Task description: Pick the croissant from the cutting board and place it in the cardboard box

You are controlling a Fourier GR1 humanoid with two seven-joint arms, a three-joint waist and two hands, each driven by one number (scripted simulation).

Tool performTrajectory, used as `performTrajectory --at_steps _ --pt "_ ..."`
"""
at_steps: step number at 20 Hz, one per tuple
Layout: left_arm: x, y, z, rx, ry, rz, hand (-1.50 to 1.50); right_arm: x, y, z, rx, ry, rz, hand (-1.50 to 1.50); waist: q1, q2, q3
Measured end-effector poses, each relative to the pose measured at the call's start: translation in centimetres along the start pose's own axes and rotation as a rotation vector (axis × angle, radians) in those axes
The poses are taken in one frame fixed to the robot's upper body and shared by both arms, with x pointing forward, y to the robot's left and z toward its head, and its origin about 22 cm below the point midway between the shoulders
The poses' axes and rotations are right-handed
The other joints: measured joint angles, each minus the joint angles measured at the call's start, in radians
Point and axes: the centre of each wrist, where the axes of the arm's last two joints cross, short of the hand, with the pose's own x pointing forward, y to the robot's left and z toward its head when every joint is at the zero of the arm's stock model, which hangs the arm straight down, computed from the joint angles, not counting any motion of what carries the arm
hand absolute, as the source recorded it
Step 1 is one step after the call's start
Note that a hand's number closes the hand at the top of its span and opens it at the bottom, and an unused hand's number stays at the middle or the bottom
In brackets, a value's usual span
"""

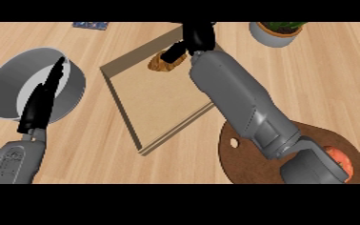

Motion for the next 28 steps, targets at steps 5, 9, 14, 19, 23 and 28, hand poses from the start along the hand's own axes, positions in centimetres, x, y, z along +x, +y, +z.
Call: performTrajectory --at_steps 5,9,14,19,23,28 --pt "-0.4 0.0 0.0 -0.003 0.008 -0.001 0.0 0.1 -0.2 -0.2 -0.061 -0.069 -0.069 -1.5 -0.003 0.0 0.0" --pt "-0.5 0.4 0.0 0.007 0.019 -0.003 0.0 0.0 -0.5 -0.3 -0.148 -0.118 -0.17 -1.5 -0.016 -0.004 0.001" --pt "-1.0 1.0 0.6 0.023 0.038 -0.001 0.0 -0.2 -1.1 -0.6 -0.226 -0.142 -0.316 -1.5 -0.043 -0.014 0.002" --pt "-2.3 2.0 0.9 0.055 0.077 0.0 0.0 -2.2 -1.9 -1.0 -0.237 -0.163 -0.429 -1.5 -0.087 -0.024 0.001" --pt "-3.0 2.7 1.7 0.069 0.095 0.001 0.0 -5.5 -3.2 -1.3 -0.257 -0.135 -0.456 -1.5 -0.112 -0.033 0.001" --pt "-3.7 3.0 2.8 0.088 0.109 -0.005 0.0 -10.3 -6.8 -1.2 -0.273 -0.123 -0.454 -1.5 -0.134 -0.041 0.001"
